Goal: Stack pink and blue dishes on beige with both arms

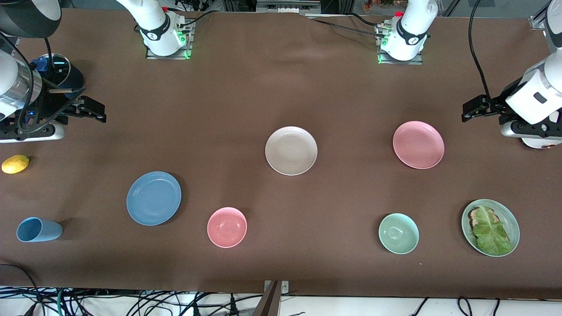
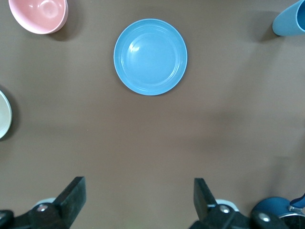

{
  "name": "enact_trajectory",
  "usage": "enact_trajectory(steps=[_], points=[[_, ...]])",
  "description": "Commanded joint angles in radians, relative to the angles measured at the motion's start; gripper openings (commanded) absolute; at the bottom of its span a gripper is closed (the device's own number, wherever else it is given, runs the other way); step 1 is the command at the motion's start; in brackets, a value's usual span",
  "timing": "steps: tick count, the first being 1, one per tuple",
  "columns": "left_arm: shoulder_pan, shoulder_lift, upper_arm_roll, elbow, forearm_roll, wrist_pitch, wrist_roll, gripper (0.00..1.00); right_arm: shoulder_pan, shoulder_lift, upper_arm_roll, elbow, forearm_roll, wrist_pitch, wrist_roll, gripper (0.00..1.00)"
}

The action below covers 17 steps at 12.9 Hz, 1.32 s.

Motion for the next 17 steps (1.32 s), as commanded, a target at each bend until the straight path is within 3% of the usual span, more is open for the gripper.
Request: enact_trajectory(steps=[1,17], points=[[-0.008,-0.009,-0.002,-0.008,0.021,-0.005,-0.004,1.00,-0.006,-0.025,0.000,-0.022,0.019,0.003,-0.010,1.00],[-0.008,-0.008,-0.010,-0.005,0.019,-0.004,0.011,1.00,-0.006,-0.024,0.000,-0.021,0.019,-0.009,0.007,1.00]])
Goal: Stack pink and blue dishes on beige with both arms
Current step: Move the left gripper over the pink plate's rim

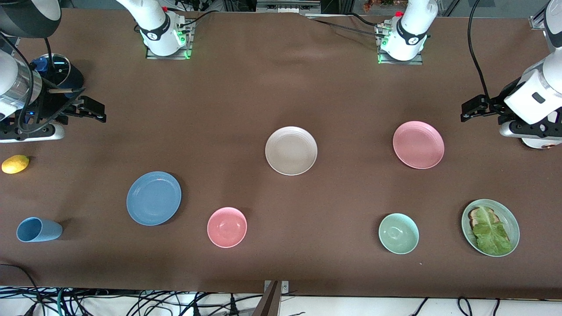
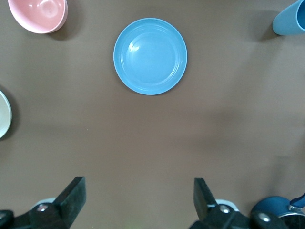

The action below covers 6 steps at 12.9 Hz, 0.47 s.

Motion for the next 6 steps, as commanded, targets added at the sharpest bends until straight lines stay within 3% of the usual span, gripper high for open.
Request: enact_trajectory(steps=[1,6], points=[[-0.008,-0.008,-0.005,-0.008,0.019,-0.004,0.012,1.00,-0.006,-0.024,0.001,-0.021,0.019,-0.005,0.006,1.00],[-0.008,0.039,-0.011,-0.002,0.015,0.027,0.012,1.00,-0.008,-0.018,-0.001,-0.018,0.016,0.003,0.005,1.00]])
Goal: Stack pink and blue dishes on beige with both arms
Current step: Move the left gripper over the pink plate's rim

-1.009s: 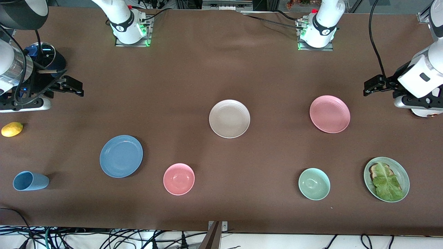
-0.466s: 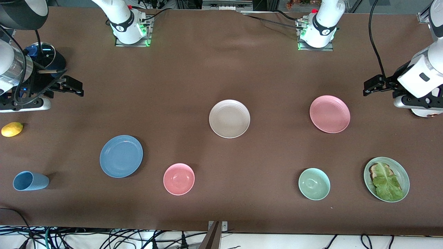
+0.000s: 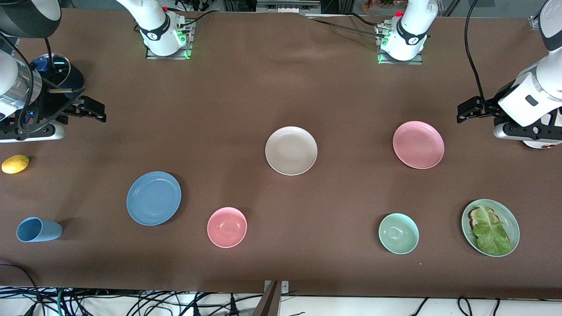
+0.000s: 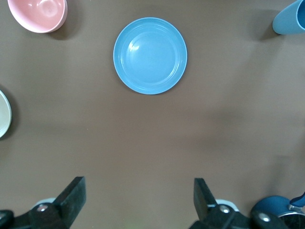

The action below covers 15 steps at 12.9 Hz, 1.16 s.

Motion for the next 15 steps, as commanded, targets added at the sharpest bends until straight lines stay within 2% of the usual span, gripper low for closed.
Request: enact_trajectory(steps=[1,5,8,12,15], points=[[-0.001,0.042,0.000,-0.002,0.007,0.019,0.007,1.00,-0.014,-0.016,-0.002,-0.016,0.016,0.012,-0.002,1.00],[0.045,0.124,0.010,-0.006,0.022,0.037,0.011,1.00,-0.032,-0.008,-0.003,-0.013,0.017,0.019,-0.011,1.00],[0.077,0.174,0.006,-0.052,0.074,0.141,0.016,1.00,-0.040,-0.005,-0.006,-0.002,0.003,0.035,-0.003,1.00],[0.127,0.165,0.006,-0.228,0.074,0.327,0.103,1.00,-0.039,0.068,-0.005,-0.001,-0.004,0.104,-0.002,1.00],[0.136,0.138,0.006,-0.352,0.085,0.434,0.111,1.00,-0.042,0.071,-0.005,-0.001,0.000,0.118,-0.003,1.00]])
